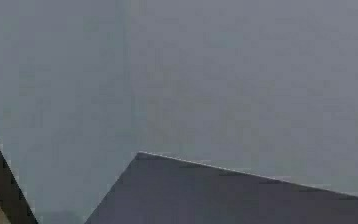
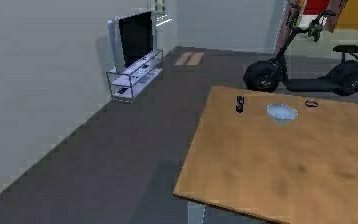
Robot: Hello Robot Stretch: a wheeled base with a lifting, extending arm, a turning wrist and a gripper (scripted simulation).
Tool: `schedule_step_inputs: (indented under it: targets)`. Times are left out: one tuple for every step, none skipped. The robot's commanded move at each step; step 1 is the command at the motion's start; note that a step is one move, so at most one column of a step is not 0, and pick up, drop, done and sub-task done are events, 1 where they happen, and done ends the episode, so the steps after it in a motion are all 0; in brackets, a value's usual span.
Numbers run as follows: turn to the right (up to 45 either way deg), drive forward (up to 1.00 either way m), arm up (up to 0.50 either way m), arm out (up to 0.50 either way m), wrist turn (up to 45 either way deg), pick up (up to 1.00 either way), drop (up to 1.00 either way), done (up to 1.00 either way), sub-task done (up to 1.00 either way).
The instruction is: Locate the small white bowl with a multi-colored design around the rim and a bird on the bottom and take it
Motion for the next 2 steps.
schedule_step_inputs:
  targets:
    - [45.0,0.0,0.0,0.0,0.0,0.0,0.0,0.0,0.0]
    - [21.0,0.0,0.0,0.0,0.0,0.0,0.0,0.0,0.0]
